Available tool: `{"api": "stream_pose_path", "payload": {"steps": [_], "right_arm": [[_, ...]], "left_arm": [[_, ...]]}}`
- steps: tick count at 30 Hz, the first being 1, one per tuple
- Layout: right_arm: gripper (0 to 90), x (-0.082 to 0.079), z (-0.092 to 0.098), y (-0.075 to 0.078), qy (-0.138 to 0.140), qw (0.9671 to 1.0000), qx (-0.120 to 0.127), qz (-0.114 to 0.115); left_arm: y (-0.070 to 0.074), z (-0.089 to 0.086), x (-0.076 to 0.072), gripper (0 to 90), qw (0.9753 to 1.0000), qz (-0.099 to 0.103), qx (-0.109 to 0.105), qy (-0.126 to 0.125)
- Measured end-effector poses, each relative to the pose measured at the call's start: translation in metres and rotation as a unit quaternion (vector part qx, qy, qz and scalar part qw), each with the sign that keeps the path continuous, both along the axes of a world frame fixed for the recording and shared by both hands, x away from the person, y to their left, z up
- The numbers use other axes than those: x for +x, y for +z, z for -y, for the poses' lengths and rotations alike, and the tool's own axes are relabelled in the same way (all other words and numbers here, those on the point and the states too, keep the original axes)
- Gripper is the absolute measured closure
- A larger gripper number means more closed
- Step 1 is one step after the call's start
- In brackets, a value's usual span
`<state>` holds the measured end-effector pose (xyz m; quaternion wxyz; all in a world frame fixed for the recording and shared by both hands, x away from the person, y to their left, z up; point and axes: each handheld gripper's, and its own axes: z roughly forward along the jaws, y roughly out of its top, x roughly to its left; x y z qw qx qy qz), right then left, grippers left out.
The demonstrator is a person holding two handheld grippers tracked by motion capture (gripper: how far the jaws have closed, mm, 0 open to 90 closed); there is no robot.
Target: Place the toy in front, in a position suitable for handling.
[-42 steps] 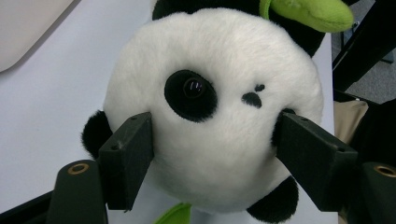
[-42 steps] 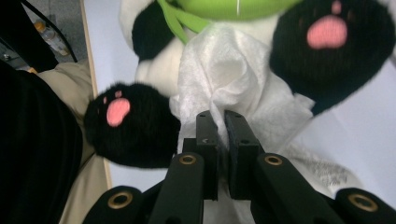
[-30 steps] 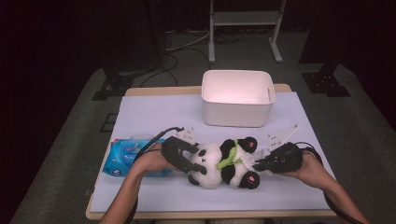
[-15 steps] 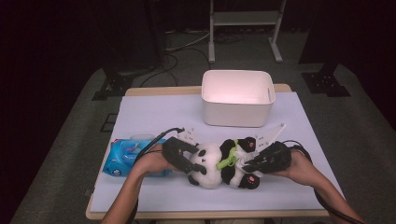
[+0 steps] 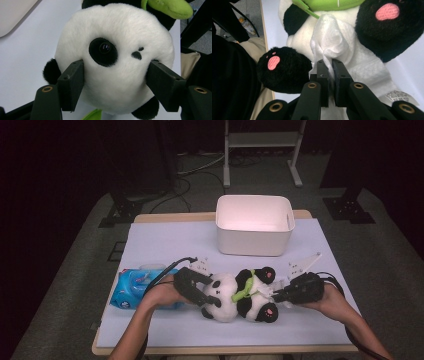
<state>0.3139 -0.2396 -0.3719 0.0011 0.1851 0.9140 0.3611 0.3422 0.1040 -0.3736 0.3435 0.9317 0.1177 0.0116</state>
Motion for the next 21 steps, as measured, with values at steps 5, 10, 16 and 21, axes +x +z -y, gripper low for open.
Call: {"api": "stream_pose_path", "payload": {"steps": [5, 10, 16, 21], "right_arm": [[84.2, 0.003, -0.006, 0.011, 0.002, 0.9999, 0.002, 0.014], [84.2, 0.007, -0.02, 0.027, 0.014, 0.9993, -0.005, 0.035], [84.1, 0.016, -0.041, 0.039, 0.028, 0.9982, -0.024, 0.047], [84.1, 0.024, -0.057, 0.044, 0.035, 0.9978, -0.026, 0.051]], "left_arm": [[0.0, 0.0, -0.002, 31.0, 1.0, 0.003, 0.003, -0.004], [0.0, 0.0, -0.004, 31.1, 1.0, 0.008, 0.003, -0.003], [-0.001, 0.0, -0.007, 31.3, 0.9999, 0.01, 0.0, -0.002], [-0.001, -0.001, -0.008, 31.4, 0.9999, 0.012, 0.002, -0.005]]}}
